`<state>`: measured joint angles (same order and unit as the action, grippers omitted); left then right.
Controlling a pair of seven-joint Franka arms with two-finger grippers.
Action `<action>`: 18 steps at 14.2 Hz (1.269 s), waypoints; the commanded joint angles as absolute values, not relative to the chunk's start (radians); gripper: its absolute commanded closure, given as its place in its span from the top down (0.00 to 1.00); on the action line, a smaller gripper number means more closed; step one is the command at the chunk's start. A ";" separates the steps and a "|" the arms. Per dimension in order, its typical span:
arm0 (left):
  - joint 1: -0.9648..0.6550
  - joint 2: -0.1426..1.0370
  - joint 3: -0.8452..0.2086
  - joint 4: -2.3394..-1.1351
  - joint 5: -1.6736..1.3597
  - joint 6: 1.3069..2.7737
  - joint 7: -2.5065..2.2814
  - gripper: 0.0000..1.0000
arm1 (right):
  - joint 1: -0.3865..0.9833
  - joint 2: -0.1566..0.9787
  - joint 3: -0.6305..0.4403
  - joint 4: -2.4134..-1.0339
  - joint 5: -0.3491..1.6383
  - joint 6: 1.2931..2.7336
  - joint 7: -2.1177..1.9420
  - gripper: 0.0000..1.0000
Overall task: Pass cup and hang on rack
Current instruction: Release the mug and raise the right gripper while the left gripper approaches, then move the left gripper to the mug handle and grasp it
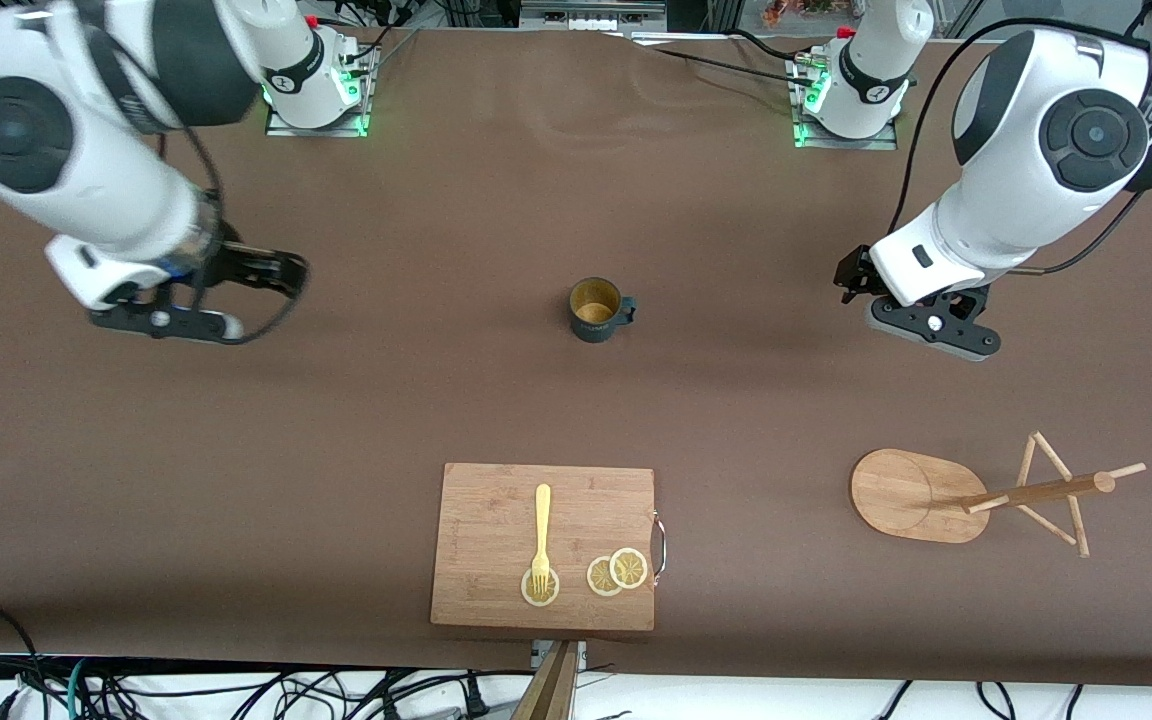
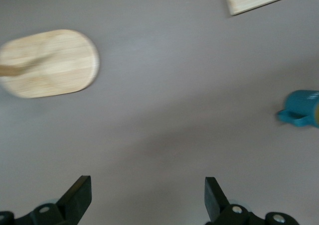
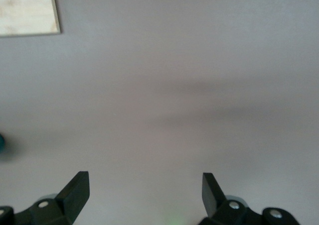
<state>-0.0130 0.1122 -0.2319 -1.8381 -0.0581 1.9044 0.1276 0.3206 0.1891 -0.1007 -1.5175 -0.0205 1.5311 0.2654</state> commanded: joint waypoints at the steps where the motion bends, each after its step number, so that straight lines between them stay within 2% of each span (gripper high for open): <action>1: 0.041 0.040 -0.265 -2.055 -0.179 2.072 0.306 1.00 | 0.221 0.132 -0.095 -1.557 0.011 1.496 0.091 1.00; 4: 0.067 0.073 -0.284 -2.111 -0.312 2.144 0.518 1.00 | 0.045 0.036 -0.031 -1.664 0.015 1.546 -0.026 1.00; 6: 0.145 0.124 -0.340 -2.149 -0.453 2.181 0.706 1.00 | -0.014 -0.009 -0.012 -1.684 0.015 1.539 -0.025 1.00; 10: 0.293 0.225 -0.455 -2.198 -0.619 2.192 1.174 1.00 | -0.029 -0.028 -0.025 -1.654 -0.015 1.555 -0.031 1.00; 13: 0.316 0.316 -0.486 -2.212 -0.751 2.192 1.441 1.00 | -0.031 -0.026 -0.034 -1.640 -0.002 1.483 -0.035 1.00; 18: 0.334 0.466 -0.547 -2.203 -0.967 2.192 1.862 1.00 | -0.031 -0.026 -0.060 -1.638 -0.009 1.500 -0.037 1.00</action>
<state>0.3108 0.4149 -0.5015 -2.2167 -0.8890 2.1858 1.7128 -0.0135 -0.0169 -0.0539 -1.6367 -0.0061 1.5036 -0.0197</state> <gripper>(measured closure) 0.000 0.000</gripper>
